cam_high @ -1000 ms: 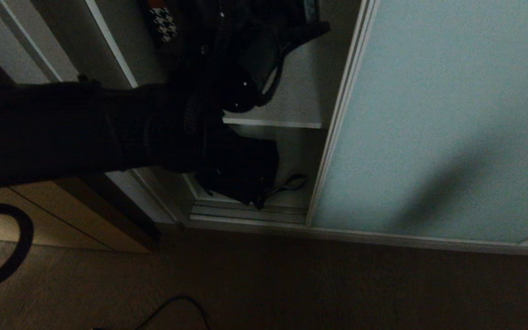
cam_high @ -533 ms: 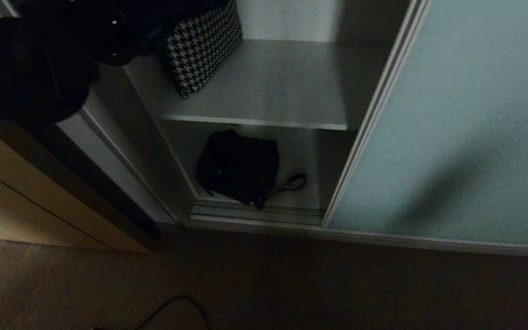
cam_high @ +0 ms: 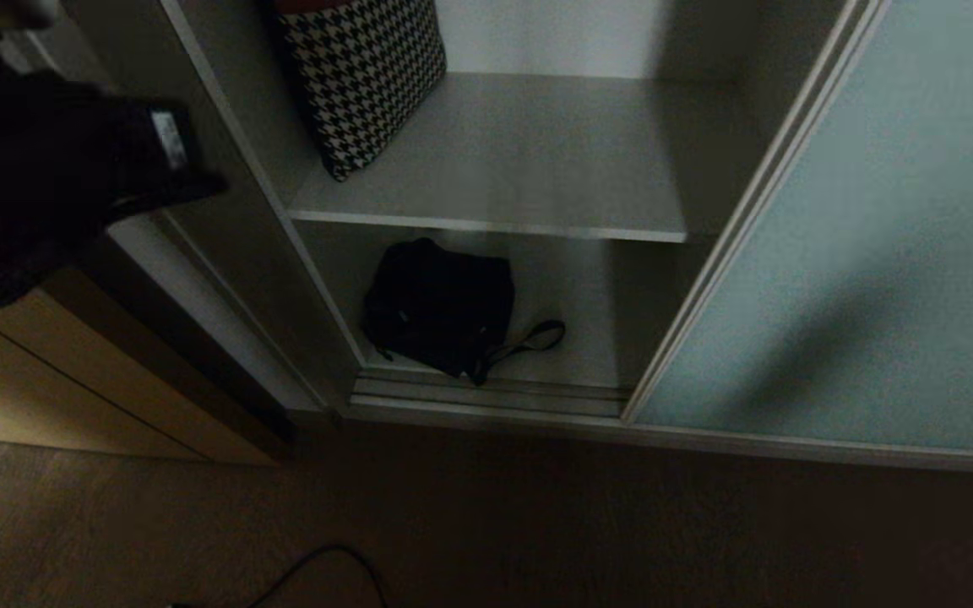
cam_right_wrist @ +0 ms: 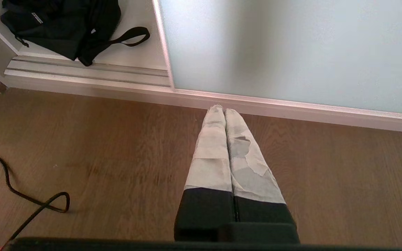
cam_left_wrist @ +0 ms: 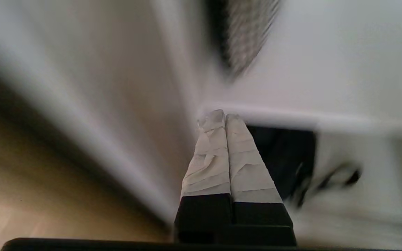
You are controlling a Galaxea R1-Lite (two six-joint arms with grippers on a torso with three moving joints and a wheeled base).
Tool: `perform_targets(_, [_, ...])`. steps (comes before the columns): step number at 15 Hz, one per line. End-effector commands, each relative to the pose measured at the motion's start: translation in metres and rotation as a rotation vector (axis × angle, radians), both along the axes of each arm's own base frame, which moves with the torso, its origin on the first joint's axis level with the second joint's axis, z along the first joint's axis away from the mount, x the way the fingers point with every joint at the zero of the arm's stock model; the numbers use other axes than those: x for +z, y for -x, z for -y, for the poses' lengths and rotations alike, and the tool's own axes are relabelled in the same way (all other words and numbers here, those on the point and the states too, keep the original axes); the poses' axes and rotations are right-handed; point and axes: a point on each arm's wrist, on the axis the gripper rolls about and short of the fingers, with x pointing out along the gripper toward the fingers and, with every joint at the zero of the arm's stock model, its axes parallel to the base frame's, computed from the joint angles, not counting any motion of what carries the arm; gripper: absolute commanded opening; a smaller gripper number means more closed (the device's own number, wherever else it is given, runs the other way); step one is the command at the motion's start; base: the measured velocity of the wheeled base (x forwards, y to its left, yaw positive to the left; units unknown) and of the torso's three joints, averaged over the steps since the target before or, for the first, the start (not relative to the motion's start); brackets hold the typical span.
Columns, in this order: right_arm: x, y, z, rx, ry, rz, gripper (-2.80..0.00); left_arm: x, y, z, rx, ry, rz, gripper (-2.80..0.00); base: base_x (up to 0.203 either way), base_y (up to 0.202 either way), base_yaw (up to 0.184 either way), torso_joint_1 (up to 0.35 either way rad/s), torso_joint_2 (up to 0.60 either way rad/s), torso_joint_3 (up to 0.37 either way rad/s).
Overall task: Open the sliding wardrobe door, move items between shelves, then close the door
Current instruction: Open the door
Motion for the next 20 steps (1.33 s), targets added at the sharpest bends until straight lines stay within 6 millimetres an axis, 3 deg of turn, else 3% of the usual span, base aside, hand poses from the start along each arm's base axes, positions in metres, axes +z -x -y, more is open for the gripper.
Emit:
perform_targets(1, [-0.001, 0.0, 0.0, 0.001, 0.0, 0.0, -2.8, -0.017, 0.051, -0.022, 0.045, 0.038, 0.008, -2.8, 0.0, 0.0, 0.0, 0.0, 0.0, 0.0])
perform_targets(7, [0.0, 0.0, 0.0, 0.001, 0.0, 0.003, -2.8, -0.096, 0.132, -0.06, 0.254, 0.085, -0.046, -2.8, 0.0, 0.0, 0.0, 0.0, 0.0, 0.0])
perform_targets(11, [0.0, 0.0, 0.0, 0.001, 0.0, 0.003, -2.8, -0.133, 0.171, -0.076, 0.4, 0.104, -0.009, -2.8, 0.0, 0.0, 0.0, 0.0, 0.0, 0.0])
perform_targets(17, [0.0, 0.0, 0.0, 0.001, 0.0, 0.001, -2.8, -0.2, 0.208, -0.08, 0.436, 0.087, 0.007, -2.8, 0.0, 0.0, 0.0, 0.0, 0.0, 0.0])
perform_targets(20, [0.0, 0.0, 0.0, 0.001, 0.0, 0.003, -2.8, -0.22, 0.217, -0.078, 0.372, 0.085, -0.012, -2.8, 0.0, 0.0, 0.0, 0.0, 0.0, 0.0])
